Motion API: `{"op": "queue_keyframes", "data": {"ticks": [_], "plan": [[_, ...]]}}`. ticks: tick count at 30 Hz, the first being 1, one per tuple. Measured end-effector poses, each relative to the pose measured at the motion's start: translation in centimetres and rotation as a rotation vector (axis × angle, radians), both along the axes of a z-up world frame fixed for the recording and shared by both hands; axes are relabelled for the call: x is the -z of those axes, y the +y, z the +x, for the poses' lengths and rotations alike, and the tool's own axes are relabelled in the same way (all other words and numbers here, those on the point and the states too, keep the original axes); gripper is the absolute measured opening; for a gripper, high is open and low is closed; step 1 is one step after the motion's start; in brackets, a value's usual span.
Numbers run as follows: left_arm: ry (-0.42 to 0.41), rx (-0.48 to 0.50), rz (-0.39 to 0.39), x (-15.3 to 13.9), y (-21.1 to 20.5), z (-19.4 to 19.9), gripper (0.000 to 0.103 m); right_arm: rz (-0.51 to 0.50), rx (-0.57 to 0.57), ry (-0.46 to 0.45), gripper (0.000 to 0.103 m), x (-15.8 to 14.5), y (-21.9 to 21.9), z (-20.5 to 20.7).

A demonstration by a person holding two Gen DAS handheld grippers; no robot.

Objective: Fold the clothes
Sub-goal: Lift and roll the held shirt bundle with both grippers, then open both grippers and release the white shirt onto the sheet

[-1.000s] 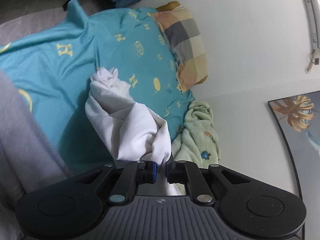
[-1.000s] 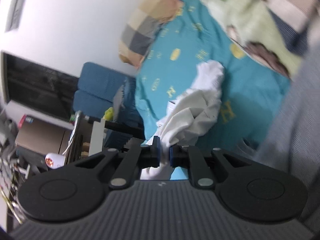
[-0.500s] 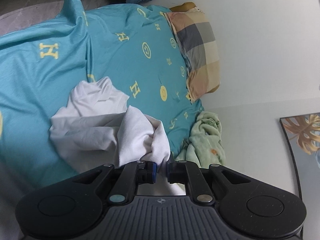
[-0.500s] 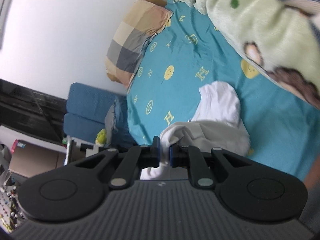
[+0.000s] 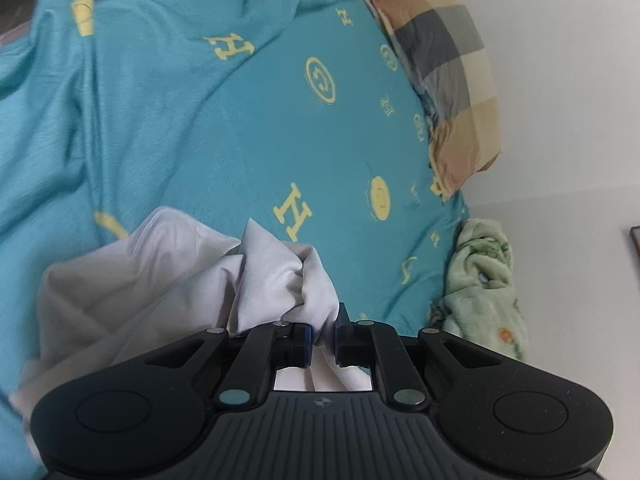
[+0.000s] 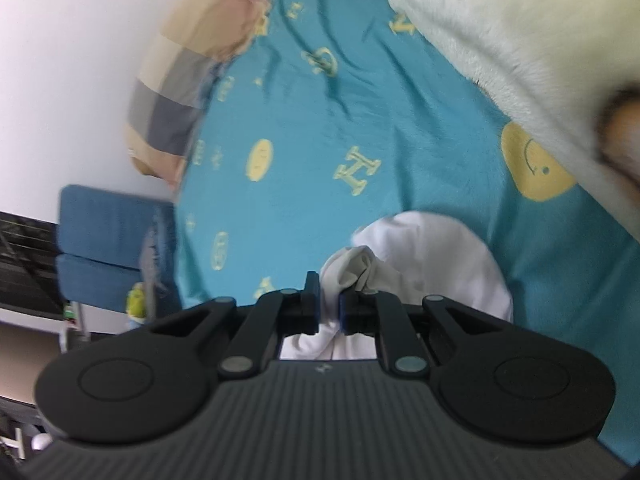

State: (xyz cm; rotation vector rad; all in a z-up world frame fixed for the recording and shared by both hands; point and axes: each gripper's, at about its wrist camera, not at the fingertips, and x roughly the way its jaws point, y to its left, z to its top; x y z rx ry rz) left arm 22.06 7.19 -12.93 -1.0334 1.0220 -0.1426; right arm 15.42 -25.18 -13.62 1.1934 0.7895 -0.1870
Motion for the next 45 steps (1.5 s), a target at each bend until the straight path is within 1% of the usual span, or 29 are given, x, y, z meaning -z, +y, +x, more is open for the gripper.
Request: {"op": "queue_keyframes", "data": {"ticks": [3, 5, 7, 10, 11, 12, 13, 14, 15, 16, 17, 18, 19, 20, 23, 25, 27, 28, 29, 30, 31, 32, 35, 37, 40, 43, 45], "plan": [[0.023, 0.016, 0.024, 2.4, -0.4, 1.7, 0.01, 0.023, -0.021, 0.047, 0.012, 2.3, -0.6, 1.6], [0.024, 0.031, 0.033, 3.2, -0.5, 2.4, 0.011, 0.017, -0.039, 0.064, 0.012, 3.1, -0.7, 2.3], [0.015, 0.048, 0.043, 3.6, -0.6, 2.8, 0.011, -0.002, -0.059, 0.072, 0.012, 3.6, -0.6, 2.8], [-0.011, 0.06, 0.062, 3.5, -0.7, 2.8, 0.011, -0.037, -0.09, 0.065, 0.013, 3.3, -0.3, 2.9], [-0.021, 0.058, 0.068, 3.3, -0.7, 2.6, 0.013, -0.045, -0.099, 0.055, 0.014, 3.1, -0.2, 2.8], [-0.043, 0.066, 0.087, 2.8, -0.8, 2.4, 0.019, -0.059, -0.114, 0.041, 0.014, 2.7, -0.1, 2.8], [-0.066, 0.074, 0.106, 2.4, -1.0, 2.2, 0.022, -0.083, -0.137, 0.031, 0.015, 2.4, 0.1, 2.8], [-0.098, 0.077, 0.125, 1.8, -1.0, 1.7, 0.028, -0.108, -0.148, 0.026, 0.016, 1.9, 0.3, 2.7], [-0.13, 0.08, 0.143, 1.2, -1.1, 1.3, 0.036, -0.133, -0.158, 0.022, 0.017, 1.5, 0.5, 2.7], [-0.163, 0.082, 0.162, 0.6, -1.2, 0.9, 0.041, -0.158, -0.168, 0.016, 0.022, 1.1, 0.7, 2.7], [-0.191, 0.095, 0.182, 0.0, -1.4, 0.5, 0.048, -0.181, -0.181, -0.003, 0.034, 0.6, 0.9, 2.8], [-0.22, 0.108, 0.202, -0.7, -1.7, 0.2, 0.053, -0.204, -0.193, -0.022, 0.043, 0.1, 1.1, 2.8], [-0.244, 0.122, 0.23, -1.2, -1.9, -0.2, 0.054, -0.23, -0.199, -0.052, 0.064, -0.4, 1.4, 2.7], [-0.271, 0.131, 0.268, -1.7, -2.2, -0.5, 0.056, -0.256, -0.206, -0.082, 0.074, -1.0, 1.7, 2.5], [-0.343, 0.172, 0.41, -2.8, -3.4, -1.4, 0.058, -0.35, -0.245, -0.177, 0.074, -2.5, 2.5, 1.9], [-0.384, 0.208, 0.505, -3.2, -4.2, -1.7, 0.061, -0.463, -0.282, -0.239, 0.074, -3.1, 3.4, 1.7], [-0.418, 0.252, 0.601, -3.3, -5.0, -1.7, 0.062, -0.593, -0.33, -0.283, 0.073, -3.1, 4.5, 2.0], [-0.421, 0.271, 0.632, -3.1, -5.3, -1.6, 0.063, -0.61, -0.353, -0.265, 0.071, -2.5, 4.8, 2.4], [-0.423, 0.298, 0.652, -2.8, -5.4, -1.5, 0.063, -0.627, -0.375, -0.248, 0.064, -2.0, 5.0, 2.9], [-0.412, 0.302, 0.675, -2.4, -5.4, -1.5, 0.063, -0.644, -0.398, -0.23, 0.062, -1.4, 5.2, 3.4], [-0.402, 0.306, 0.697, -2.0, -5.4, -1.4, 0.063, -0.66, -0.42, -0.213, 0.057, -0.8, 5.4, 3.9], [-0.382, 0.305, 0.718, -1.5, -5.2, -1.3, 0.062, -0.677, -0.442, -0.195, 0.049, -0.2, 5.6, 4.4], [-0.314, 0.315, 0.752, 0.4, -4.2, -0.4, 0.062, -0.732, -0.489, -0.143, 0.039, 1.6, 6.0, 5.3], [-0.282, 0.296, 0.716, 1.3, -3.4, 0.1, 0.06, -0.746, -0.492, -0.149, 0.039, 2.1, 5.7, 5.1], [-0.234, 0.268, 0.663, 2.5, -2.0, 0.8, 0.059, -0.721, -0.471, -0.158, 0.039, 1.9, 5.3, 4.9], [-0.266, 0.269, 0.669, 1.4, -2.0, -0.4, 0.058, -0.675, -0.443, -0.173, 0.04, 1.2, 4.6, 4.0], [-0.286, 0.272, 0.655, 0.5, -1.8, -1.4, 0.058, -0.622, -0.399, -0.191, 0.043, 0.3, 3.6, 2.6]]}}
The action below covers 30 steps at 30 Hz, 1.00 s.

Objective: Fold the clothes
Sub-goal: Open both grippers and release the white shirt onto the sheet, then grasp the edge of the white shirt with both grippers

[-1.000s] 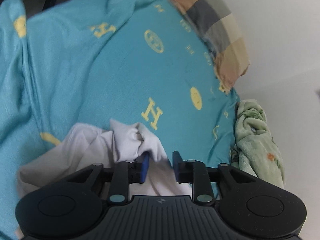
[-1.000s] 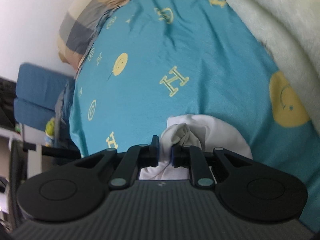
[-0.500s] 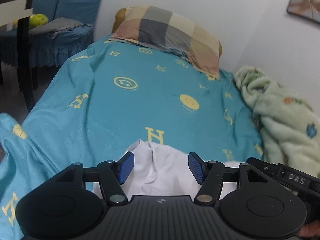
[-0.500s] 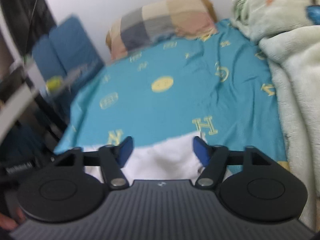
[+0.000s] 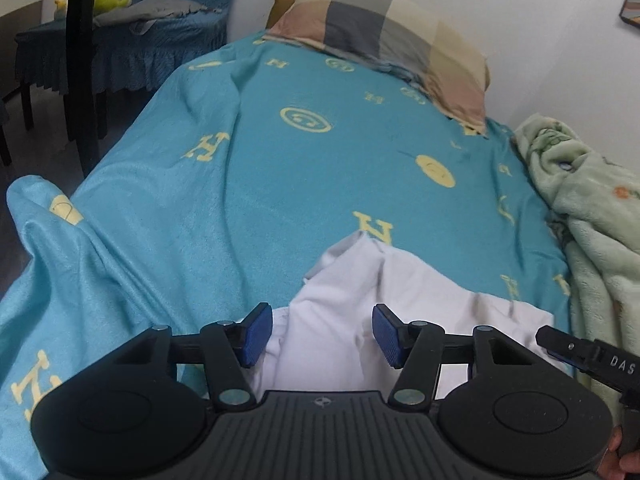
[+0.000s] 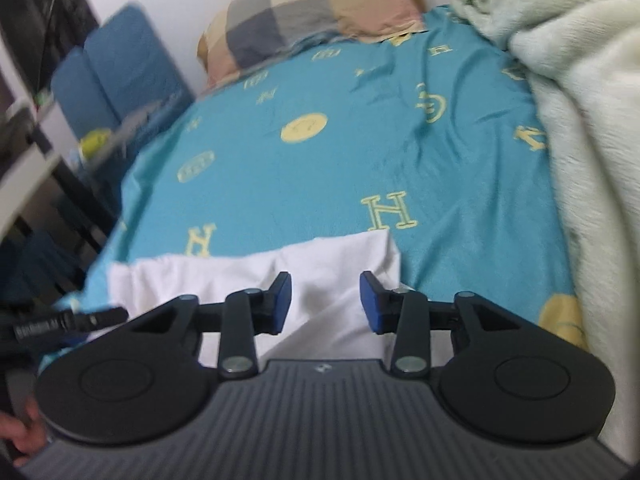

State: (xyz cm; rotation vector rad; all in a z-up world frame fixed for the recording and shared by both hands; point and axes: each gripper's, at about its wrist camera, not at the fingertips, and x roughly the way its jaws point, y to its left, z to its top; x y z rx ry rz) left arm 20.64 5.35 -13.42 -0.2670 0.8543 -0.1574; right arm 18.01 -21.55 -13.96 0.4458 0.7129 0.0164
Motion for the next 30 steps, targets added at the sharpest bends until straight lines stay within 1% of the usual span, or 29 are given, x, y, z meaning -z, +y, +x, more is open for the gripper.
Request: {"op": "queue_keyframes", "data": {"ticks": [2, 3, 5, 8, 11, 13, 15, 16, 17, 18, 19, 20, 21, 22, 25, 28, 30], "plan": [[-0.009, 0.008, -0.01, -0.9, 0.1, -1.3, 0.058, 0.07, 0.025, -0.017, 0.043, -0.9, -1.0, -1.6], [-0.013, 0.013, -0.011, -1.3, 0.1, -1.9, 0.059, 0.089, 0.03, -0.014, 0.043, -1.2, -1.4, -2.3], [-0.02, 0.022, -0.012, -2.2, 0.0, -3.3, 0.06, 0.125, 0.041, -0.006, 0.048, -1.9, -2.0, -3.7], [-0.025, 0.023, 0.02, -3.1, -0.1, -5.2, 0.061, 0.129, 0.05, 0.029, 0.048, -2.3, -2.1, -5.2], [-0.008, 0.001, 0.021, -3.3, 0.8, -7.0, 0.062, 0.147, 0.021, 0.06, 0.048, -2.2, -1.7, -6.0], [0.01, -0.013, 0.016, -3.1, 1.3, -7.7, 0.062, 0.121, 0.004, 0.06, 0.048, -2.2, -1.0, -6.2], [0.033, -0.022, 0.018, -2.6, 1.7, -7.6, 0.061, 0.061, -0.007, 0.065, 0.047, -2.0, -0.2, -6.0], [0.045, -0.028, 0.019, -2.3, 1.9, -7.5, 0.06, 0.041, -0.011, 0.081, 0.045, -1.7, 0.1, -5.9], [0.054, -0.03, 0.007, -2.1, 2.0, -7.4, 0.054, 0.022, -0.016, 0.097, 0.034, -1.4, 0.3, -5.7], [0.063, -0.032, -0.006, -1.8, 2.2, -7.3, 0.039, 0.032, -0.024, 0.102, 0.025, -1.3, 0.4, -5.9], [0.064, -0.033, -0.02, -1.7, 2.3, -7.3, 0.03, 0.041, -0.032, 0.105, 0.015, -1.1, 0.5, -6.0], [0.064, -0.033, -0.035, -1.6, 2.5, -7.4, 0.01, 0.03, -0.034, 0.101, 0.009, -1.4, 0.6, -6.2], [0.053, -0.039, -0.037, -1.8, 2.6, -7.6, 0.006, 0.01, -0.041, 0.091, 0.008, -1.8, 0.7, -6.3], [0.039, -0.042, -0.051, -2.2, 2.8, -7.9, 0.003, -0.003, -0.035, 0.083, 0.007, -2.2, 0.7, -6.6], [0.007, -0.049, -0.097, -3.3, 3.5, -8.6, 0.003, -0.024, -0.004, 0.063, 0.007, -3.2, 0.3, -7.3], [0.008, -0.045, -0.102, -3.5, 3.7, -8.9, 0.003, -0.125, 0.056, 0.091, 0.005, -2.9, -0.2, -7.3], [0.032, -0.059, -0.068, -3.0, 3.6, -8.6, 0.002, -0.19, 0.096, 0.109, 0.003, -2.7, -0.6, -7.2]]}}
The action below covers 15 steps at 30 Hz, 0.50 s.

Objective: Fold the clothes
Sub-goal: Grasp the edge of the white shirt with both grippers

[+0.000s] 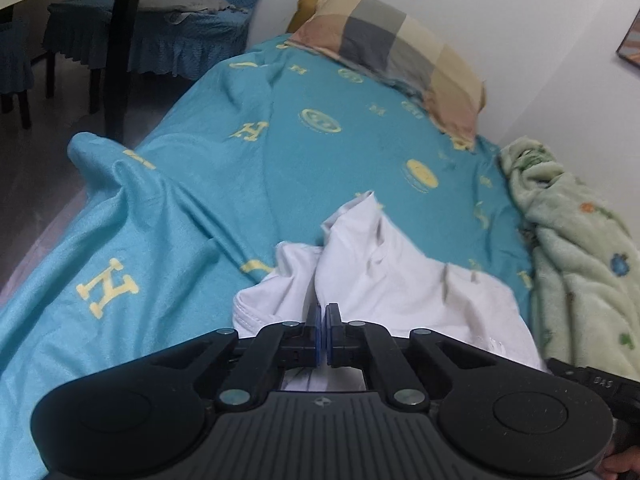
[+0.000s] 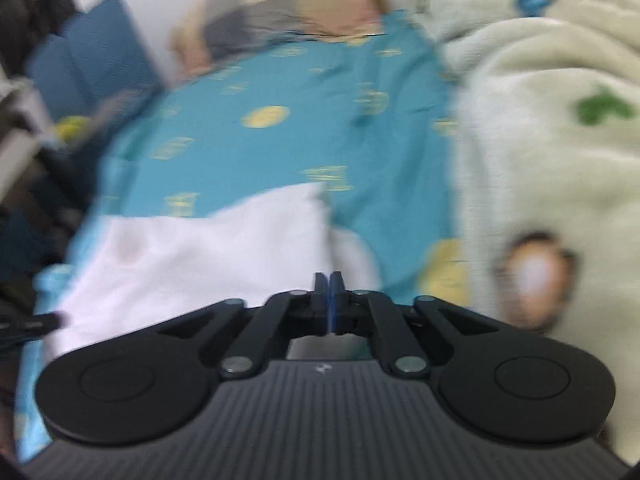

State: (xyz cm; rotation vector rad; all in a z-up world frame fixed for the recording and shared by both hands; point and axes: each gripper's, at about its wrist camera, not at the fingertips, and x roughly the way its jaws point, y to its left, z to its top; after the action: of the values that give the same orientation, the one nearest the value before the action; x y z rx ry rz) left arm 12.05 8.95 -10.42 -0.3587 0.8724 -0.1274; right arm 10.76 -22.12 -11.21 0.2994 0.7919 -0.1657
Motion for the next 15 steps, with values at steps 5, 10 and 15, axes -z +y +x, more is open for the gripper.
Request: {"op": "queue_keyframes", "data": {"ticks": [5, 10, 15], "plan": [[0.032, -0.002, -0.005, 0.6, 0.3, 0.5, 0.004, 0.233, 0.088, -0.008, 0.003, 1.4, -3.5, -0.4], [0.03, 0.007, -0.032, 0.3, 0.2, -0.2, 0.027, 0.293, 0.018, -0.057, 0.007, -0.3, -1.9, -1.9], [0.072, 0.021, -0.039, 0.5, -0.4, -1.2, 0.066, 0.305, -0.066, -0.031, 0.035, -1.0, -0.3, -2.6]]}}
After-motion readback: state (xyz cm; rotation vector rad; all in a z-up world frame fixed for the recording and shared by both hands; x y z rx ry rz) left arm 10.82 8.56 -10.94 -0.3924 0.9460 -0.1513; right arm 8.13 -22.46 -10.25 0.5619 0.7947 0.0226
